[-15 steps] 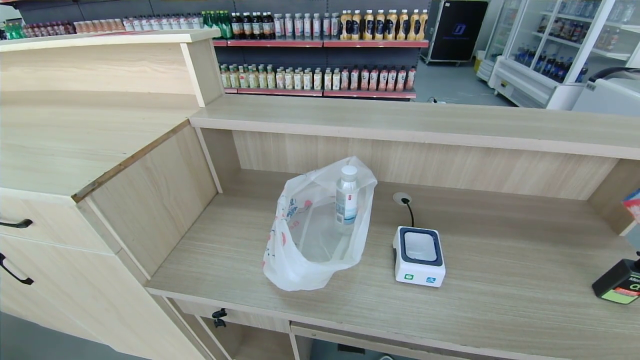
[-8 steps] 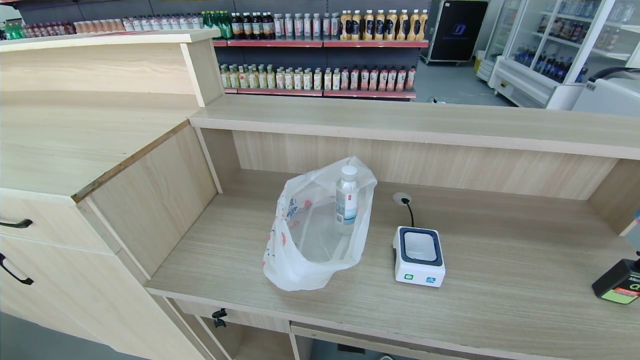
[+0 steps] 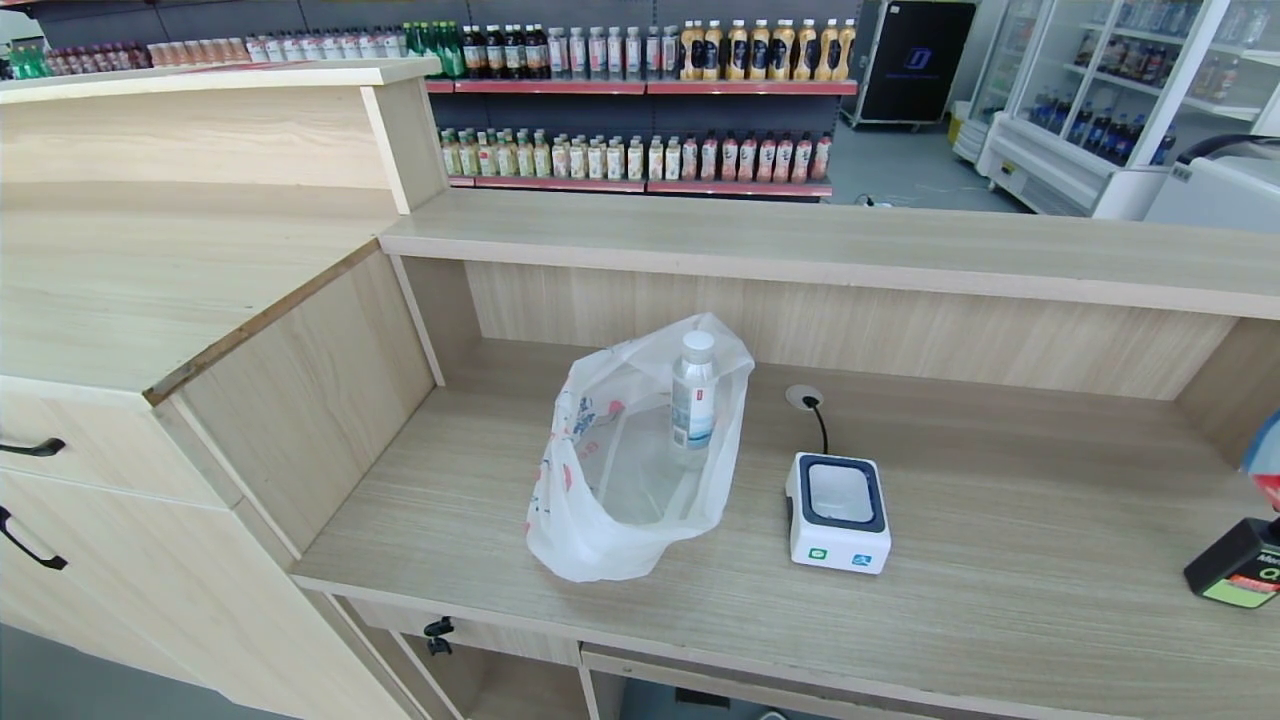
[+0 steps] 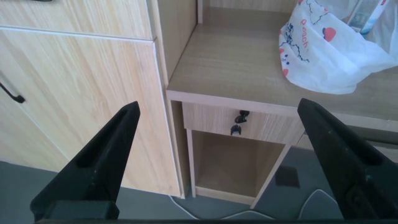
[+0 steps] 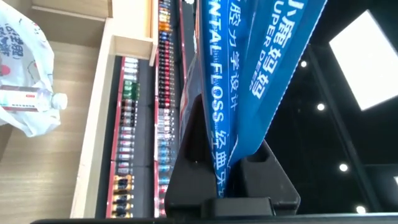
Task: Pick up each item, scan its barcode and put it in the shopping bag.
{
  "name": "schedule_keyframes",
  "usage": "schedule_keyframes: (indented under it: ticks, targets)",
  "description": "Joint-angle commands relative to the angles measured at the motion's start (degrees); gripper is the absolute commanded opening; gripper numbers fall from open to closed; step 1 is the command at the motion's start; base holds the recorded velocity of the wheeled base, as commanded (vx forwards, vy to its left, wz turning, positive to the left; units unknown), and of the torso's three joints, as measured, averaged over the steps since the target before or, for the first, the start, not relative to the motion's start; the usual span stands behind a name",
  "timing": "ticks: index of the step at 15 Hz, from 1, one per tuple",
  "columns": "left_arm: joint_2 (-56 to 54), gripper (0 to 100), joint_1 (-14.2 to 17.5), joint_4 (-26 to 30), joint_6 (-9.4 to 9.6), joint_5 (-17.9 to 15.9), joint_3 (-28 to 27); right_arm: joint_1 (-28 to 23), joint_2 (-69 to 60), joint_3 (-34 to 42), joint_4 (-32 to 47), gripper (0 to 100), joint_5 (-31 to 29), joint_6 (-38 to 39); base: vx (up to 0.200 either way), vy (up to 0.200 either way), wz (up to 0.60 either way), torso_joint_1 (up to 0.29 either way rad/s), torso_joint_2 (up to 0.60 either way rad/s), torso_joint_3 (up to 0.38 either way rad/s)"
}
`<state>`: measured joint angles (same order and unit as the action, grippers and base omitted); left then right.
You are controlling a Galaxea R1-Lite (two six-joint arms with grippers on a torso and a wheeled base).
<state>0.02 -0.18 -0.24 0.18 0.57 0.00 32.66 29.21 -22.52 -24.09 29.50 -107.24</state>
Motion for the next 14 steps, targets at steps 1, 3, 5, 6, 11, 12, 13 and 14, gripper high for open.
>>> schedule_keyframes:
  ticks: [1, 3, 5, 6, 11, 12, 13, 14]
  targets:
    - [0.0, 100, 0.0, 0.0, -0.01, 0.0, 0.0, 1.1, 1.3, 0.1, 0.0, 0, -0.8, 0.0, 0.0, 0.0, 0.0, 0.0, 0.0, 0.0]
    - [0.0, 100, 0.0, 0.0, -0.01, 0.0, 0.0, 3.2, 2.9, 0.2, 0.0, 0, -1.6, -0.1, 0.0, 0.0, 0.0, 0.0, 0.0, 0.0]
    - [0.0, 100, 0.0, 0.0, -0.01, 0.0, 0.0, 5.7, 4.5, 0.1, -0.1, 0, -1.6, -0.2, 0.0, 0.0, 0.0, 0.0, 0.0, 0.0]
    - [0.0, 100, 0.0, 0.0, -0.01, 0.0, 0.0, 6.2, 5.1, 0.0, -0.2, 0, -1.6, -0.2, 0.0, 0.0, 0.0, 0.0, 0.0, 0.0]
    - [0.0, 100, 0.0, 0.0, -0.01, 0.0, 0.0, 6.4, 5.2, -0.1, -0.2, 0, -2.0, 0.0, 0.0, 0.0, 0.0, 0.0, 0.0, 0.0]
    - [0.0, 100, 0.0, 0.0, -0.01, 0.0, 0.0, 6.4, 5.3, 0.0, -0.2, 0, -2.0, 0.1, 0.0, 0.0, 0.0, 0.0, 0.0, 0.0]
    - [0.0, 100, 0.0, 0.0, -0.01, 0.0, 0.0, 6.4, 5.3, -0.1, -0.2, 0, -2.0, 0.1, 0.0, 0.0, 0.0, 0.0, 0.0, 0.0]
    - [0.0, 100, 0.0, 0.0, -0.01, 0.0, 0.0, 4.7, 5.7, 0.1, -0.1, 0, -3.5, 4.3, 0.0, 0.0, 0.0, 0.0, 0.0, 0.0]
